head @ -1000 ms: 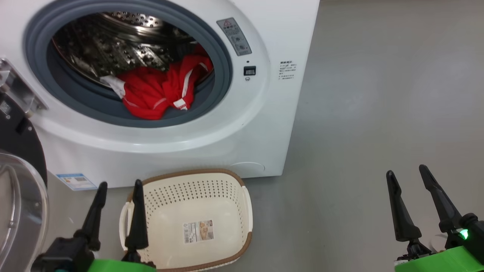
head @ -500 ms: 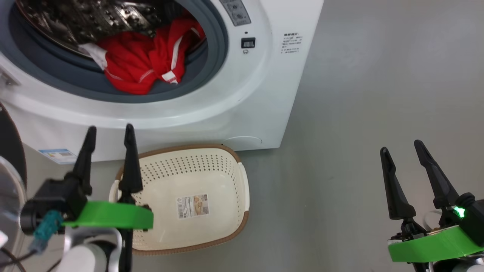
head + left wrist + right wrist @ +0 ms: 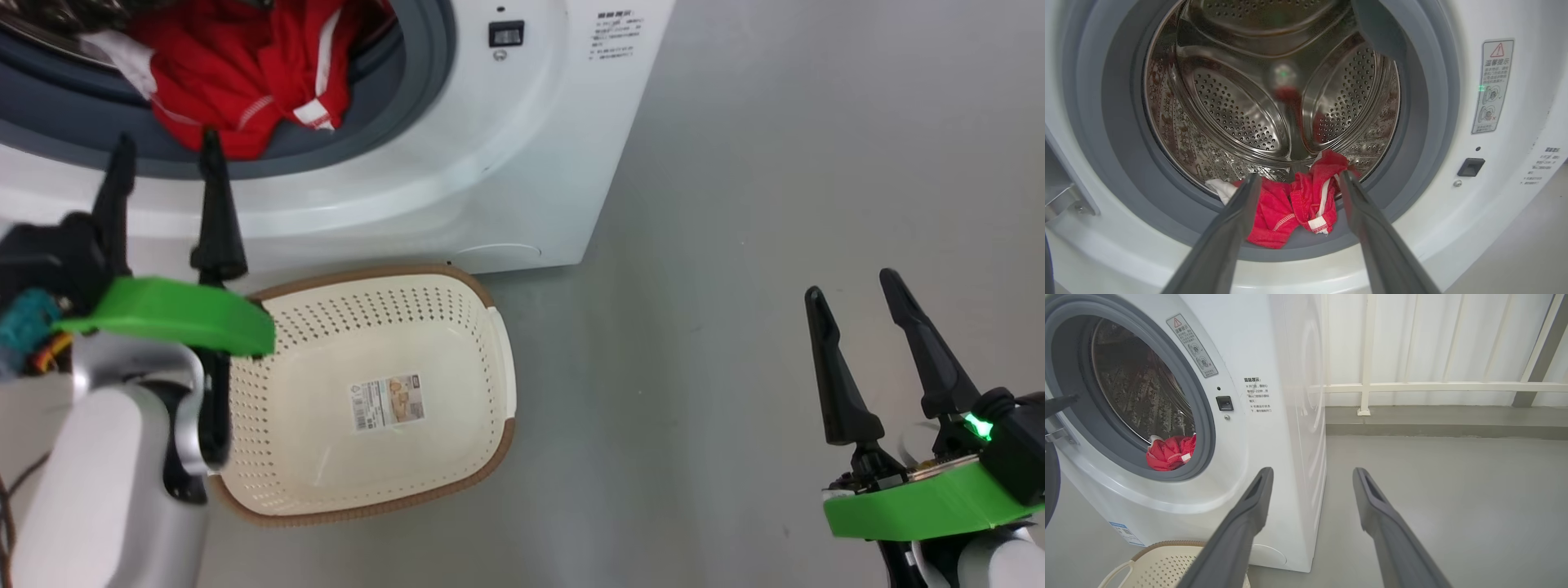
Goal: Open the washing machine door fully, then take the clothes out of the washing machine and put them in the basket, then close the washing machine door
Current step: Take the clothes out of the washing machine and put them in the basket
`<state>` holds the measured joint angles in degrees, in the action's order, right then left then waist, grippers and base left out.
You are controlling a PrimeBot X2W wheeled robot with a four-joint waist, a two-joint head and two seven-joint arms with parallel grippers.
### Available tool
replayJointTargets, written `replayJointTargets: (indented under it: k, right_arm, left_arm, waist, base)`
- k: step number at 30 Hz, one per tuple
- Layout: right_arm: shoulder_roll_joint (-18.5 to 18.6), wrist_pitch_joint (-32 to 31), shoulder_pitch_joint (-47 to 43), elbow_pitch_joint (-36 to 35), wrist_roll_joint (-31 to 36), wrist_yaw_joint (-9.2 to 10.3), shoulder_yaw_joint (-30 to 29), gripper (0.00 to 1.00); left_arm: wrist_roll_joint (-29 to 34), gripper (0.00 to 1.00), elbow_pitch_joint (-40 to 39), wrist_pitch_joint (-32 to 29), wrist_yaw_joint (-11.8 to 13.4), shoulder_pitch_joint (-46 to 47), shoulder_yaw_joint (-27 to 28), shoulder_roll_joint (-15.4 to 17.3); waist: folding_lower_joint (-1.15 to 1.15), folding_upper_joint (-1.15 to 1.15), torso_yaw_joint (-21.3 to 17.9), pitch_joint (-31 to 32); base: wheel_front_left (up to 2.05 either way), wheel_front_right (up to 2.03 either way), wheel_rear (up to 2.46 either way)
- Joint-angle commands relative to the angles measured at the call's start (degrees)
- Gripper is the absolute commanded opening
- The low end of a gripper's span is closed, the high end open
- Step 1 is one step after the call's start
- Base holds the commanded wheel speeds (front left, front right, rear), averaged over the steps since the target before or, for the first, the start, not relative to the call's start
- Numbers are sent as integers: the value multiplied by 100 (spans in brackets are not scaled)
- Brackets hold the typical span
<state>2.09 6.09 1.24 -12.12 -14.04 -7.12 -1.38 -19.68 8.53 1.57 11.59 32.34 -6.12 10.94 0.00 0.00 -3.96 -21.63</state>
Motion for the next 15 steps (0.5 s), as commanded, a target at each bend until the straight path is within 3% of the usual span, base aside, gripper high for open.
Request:
replayJointTargets:
  k: [1,15]
  right_arm:
    - [78,64,152,-138,40,-36,121,100]
    - [78,51,304,-166,-52,-36,295,100]
  left_arm:
    - [-34,100,-41,-21,-32,223,205,227]
    - [-183,100,1523,192,-265,1712,203,276]
  waist:
    - [0,0,-85,-140]
    - [0,0,-174,-588]
  base:
    - [0,0,0]
    - [0,0,0]
